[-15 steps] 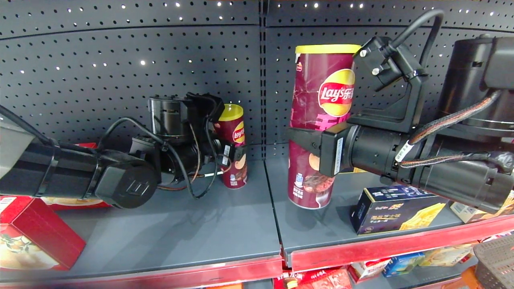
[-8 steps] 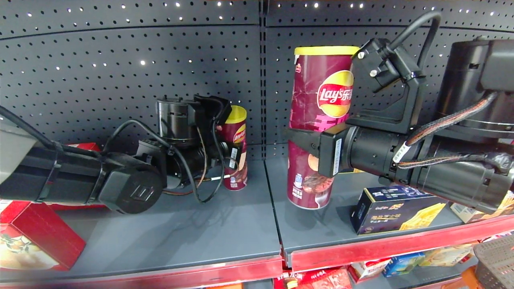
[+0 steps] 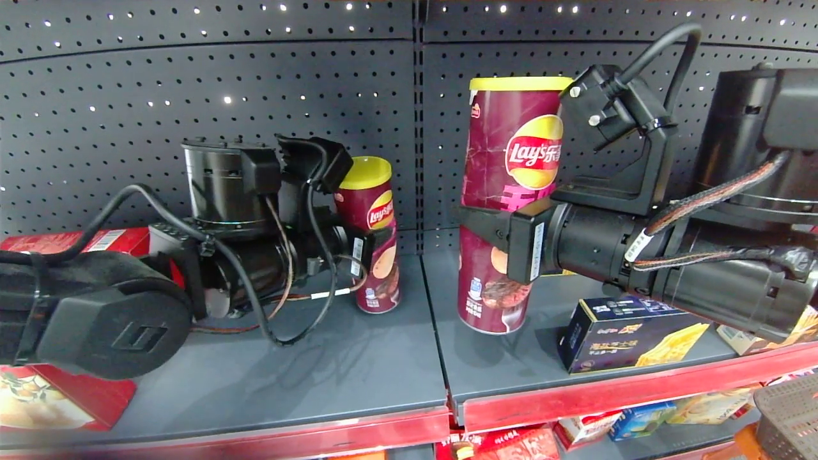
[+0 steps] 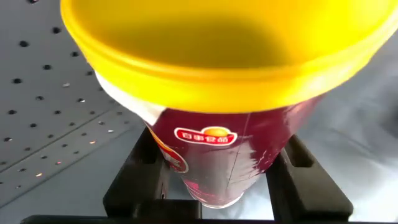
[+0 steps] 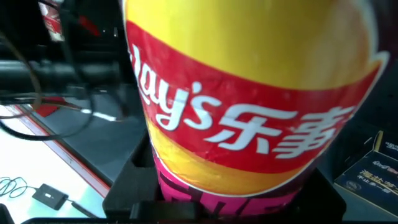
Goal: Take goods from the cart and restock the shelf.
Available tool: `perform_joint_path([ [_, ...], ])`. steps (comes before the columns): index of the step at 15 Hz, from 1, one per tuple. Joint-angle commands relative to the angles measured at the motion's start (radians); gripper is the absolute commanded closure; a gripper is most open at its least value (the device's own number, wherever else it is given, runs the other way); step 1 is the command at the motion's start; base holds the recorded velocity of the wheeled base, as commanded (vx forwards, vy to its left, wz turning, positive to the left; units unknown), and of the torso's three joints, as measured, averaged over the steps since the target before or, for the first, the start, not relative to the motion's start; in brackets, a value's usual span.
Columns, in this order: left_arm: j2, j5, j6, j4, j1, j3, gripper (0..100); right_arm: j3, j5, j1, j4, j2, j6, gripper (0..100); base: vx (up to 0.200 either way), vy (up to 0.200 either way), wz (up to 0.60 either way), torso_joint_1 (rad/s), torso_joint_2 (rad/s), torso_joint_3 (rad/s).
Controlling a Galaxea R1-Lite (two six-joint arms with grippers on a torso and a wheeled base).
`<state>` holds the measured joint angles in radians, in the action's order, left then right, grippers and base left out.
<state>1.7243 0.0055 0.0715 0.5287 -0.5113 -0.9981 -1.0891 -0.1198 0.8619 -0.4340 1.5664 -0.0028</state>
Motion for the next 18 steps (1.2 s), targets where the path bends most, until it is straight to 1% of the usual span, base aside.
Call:
perform_joint_path([
  [1,-0.091,-0.073,0.001,-0.012,0.013,0.058,100,0.012,0.0,0.0,0.0,-0.008,0.0,100,0.0,0.0,0.0,0.0,0.0,0.0],
  [2,-0.101,-0.11,-0.001,-0.01,0.02,0.075,100,0.015,0.0,0.0,0.0,-0.009,0.0,100,0.0,0.0,0.0,0.0,0.0,0.0],
  [4,-0.111,-0.283,-0.024,0.013,0.06,0.139,100,0.015,0.0,0.0,0.0,-0.009,0.0,100,0.0,0.0,0.0,0.0,0.0,0.0],
  [5,-0.115,-0.357,-0.025,0.034,0.086,0.162,100,0.017,-0.001,0.0,0.0,-0.009,0.0,100,0.0,0.0,0.0,0.0,0.0,0.0],
  [6,-0.115,-0.467,-0.025,0.071,0.126,0.193,100,0.018,-0.001,0.0,0.0,-0.011,0.0,100,0.0,0.0,0.0,0.0,0.0,0.0],
  [7,-0.115,-0.564,-0.025,0.108,0.169,0.216,100,0.018,-0.001,0.0,0.0,-0.016,0.0,100,0.0,0.0,0.0,0.0,0.0,0.0],
  [8,-0.114,-0.601,-0.025,0.123,0.192,0.223,100,0.018,-0.001,0.0,0.0,-0.017,0.0,100,0.0,0.0,0.0,0.0,0.0,0.0],
  [9,-0.112,-0.665,-0.022,0.151,0.25,0.231,100,0.018,-0.001,0.0,0.0,-0.019,0.0,100,0.0,0.0,0.0,0.0,0.0,0.0],
  [10,-0.112,-0.691,-0.022,0.155,0.278,0.231,100,0.018,-0.001,0.002,0.0,-0.02,0.0,100,0.0,0.0,0.0,0.0,0.0,0.0],
  [12,-0.114,-0.731,-0.019,0.154,0.301,0.233,100,0.017,0.0,0.0,0.0,-0.019,0.0,100,0.0,0.0,0.0,0.0,0.0,0.0],
  [13,-0.115,-0.739,-0.016,0.154,0.304,0.231,100,0.017,-0.001,0.0,0.0,-0.019,0.0,100,0.0,0.0,0.0,0.0,0.0,0.0],
  [15,-0.132,-0.742,-0.015,0.151,0.298,0.228,100,0.018,0.0,0.0,0.0,-0.019,0.0,100,0.0,0.0,0.0,0.0,0.0,0.0],
  [18,-0.178,-0.746,-0.012,0.14,0.266,0.222,100,0.018,0.0,0.0,0.0,-0.02,0.0,100,0.0,0.0,0.0,0.0,0.0,0.0],
])
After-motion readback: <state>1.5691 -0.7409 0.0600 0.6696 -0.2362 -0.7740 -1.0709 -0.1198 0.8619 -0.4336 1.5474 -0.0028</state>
